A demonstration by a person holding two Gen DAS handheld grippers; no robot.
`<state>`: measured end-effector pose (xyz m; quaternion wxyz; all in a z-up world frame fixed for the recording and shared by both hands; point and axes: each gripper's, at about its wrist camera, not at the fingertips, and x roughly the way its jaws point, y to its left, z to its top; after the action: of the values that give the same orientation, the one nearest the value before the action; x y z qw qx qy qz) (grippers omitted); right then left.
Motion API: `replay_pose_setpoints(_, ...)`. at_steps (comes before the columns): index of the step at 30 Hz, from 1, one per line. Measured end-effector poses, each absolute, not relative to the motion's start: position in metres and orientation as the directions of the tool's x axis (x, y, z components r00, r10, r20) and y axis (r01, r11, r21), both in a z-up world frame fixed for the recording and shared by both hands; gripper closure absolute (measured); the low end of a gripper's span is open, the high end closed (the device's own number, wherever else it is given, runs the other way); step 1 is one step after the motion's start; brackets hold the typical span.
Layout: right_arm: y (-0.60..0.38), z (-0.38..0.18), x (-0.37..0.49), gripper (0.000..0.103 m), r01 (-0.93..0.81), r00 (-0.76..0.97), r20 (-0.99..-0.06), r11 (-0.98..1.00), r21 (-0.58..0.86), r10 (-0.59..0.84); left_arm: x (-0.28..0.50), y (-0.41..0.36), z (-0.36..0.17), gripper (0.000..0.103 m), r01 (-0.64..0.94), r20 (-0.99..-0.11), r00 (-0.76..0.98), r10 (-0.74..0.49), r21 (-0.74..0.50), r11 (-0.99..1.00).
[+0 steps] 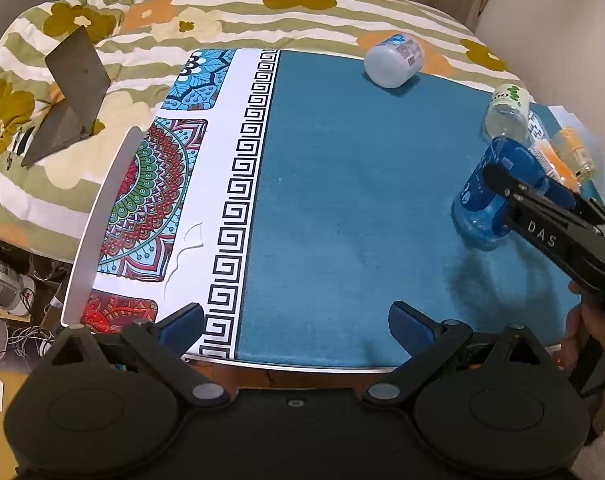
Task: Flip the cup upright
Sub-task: 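Lift the cup with the right gripper and rotate it rim-up, then lower the upright cup onto the cloth and open the right gripper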
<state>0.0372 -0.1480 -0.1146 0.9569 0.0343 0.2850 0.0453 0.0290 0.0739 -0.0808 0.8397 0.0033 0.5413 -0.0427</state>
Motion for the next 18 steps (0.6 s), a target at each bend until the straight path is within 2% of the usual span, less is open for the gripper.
replay_pose_setpoints(5, -0.1417, -0.1079, 0.0400, 0.025, -0.083, 0.791, -0.604, 0.995, 0.055, 0.099, 0.0286, 0.0702, -0.0771, 0.003, 0.071, -0.909, 0.410, -0.075, -0.050, 0.996)
replay_pose_setpoints(13, -0.1399, -0.1060, 0.0446, 0.023, -0.091, 0.756, -0.646, 0.994, 0.055, 0.105, 0.0268, 0.0666, -0.0734, 0.003, 0.064, -0.908, 0.413, -0.073, -0.051, 0.997)
replay_pose_setpoints(16, -0.1417, -0.1103, 0.0472, 0.012, -0.069, 0.734, -0.671, 0.995, 0.072, 0.099, 0.0249, 0.0667, -0.0733, 0.003, 0.058, -0.907, 0.415, -0.070, -0.051, 0.997)
replay_pose_setpoints(17, -0.1417, -0.1117, 0.0473, 0.000, -0.062, 0.732, -0.675, 0.996, 0.071, 0.094, 0.0242, 0.0667, -0.0732, 0.003, 0.056, -0.907, 0.415, -0.069, -0.051, 0.997)
replay_pose_setpoints(18, -0.1414, -0.1126, 0.0469, 0.000, -0.054, 0.735, -0.673, 0.996, 0.066, 0.084, 0.0234, 0.0666, -0.0731, 0.003, 0.054, -0.908, 0.413, -0.069, -0.051, 0.997)
